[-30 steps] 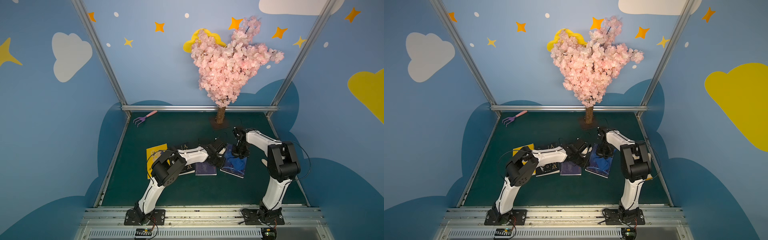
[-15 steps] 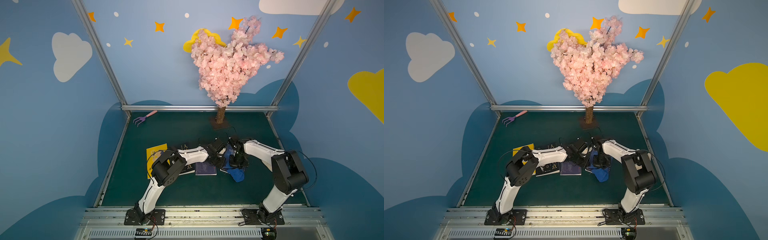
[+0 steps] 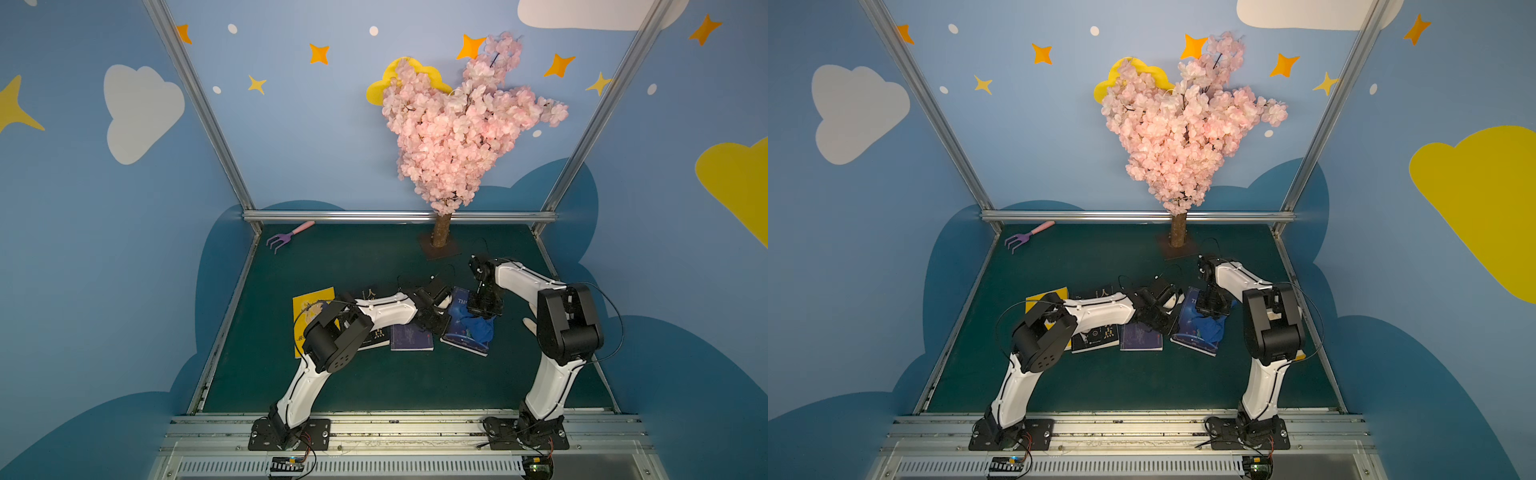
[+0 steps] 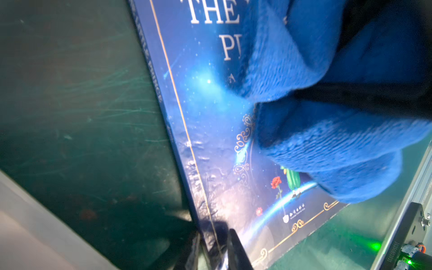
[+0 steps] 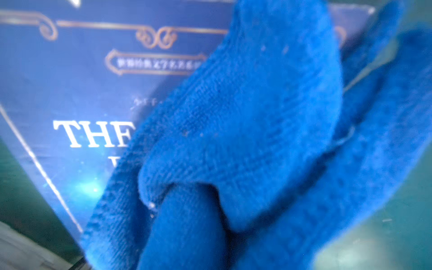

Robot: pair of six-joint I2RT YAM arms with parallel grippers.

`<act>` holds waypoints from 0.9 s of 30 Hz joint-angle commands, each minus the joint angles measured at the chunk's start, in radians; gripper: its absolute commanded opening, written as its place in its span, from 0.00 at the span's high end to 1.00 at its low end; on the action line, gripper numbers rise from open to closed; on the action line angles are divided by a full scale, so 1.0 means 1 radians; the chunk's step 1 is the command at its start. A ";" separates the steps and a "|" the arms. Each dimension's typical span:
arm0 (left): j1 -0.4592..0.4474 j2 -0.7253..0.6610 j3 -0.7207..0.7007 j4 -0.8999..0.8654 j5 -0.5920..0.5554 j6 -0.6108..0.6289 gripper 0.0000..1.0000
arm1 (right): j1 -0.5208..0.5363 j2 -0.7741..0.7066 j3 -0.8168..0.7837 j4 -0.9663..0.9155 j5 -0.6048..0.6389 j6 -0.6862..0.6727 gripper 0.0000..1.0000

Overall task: Wipe the cover of the book
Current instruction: Wipe the dirt from the cover of the book.

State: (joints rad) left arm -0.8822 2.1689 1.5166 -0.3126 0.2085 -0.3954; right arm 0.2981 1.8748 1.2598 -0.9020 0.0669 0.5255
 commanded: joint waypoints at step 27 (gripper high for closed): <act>-0.014 0.049 -0.026 -0.121 0.018 0.004 0.86 | 0.156 -0.073 -0.207 0.049 -0.062 0.091 1.00</act>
State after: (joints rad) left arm -0.8780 2.1681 1.5173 -0.3252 0.2119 -0.4004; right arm 0.4171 1.7920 1.1477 -0.8631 0.0650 0.5747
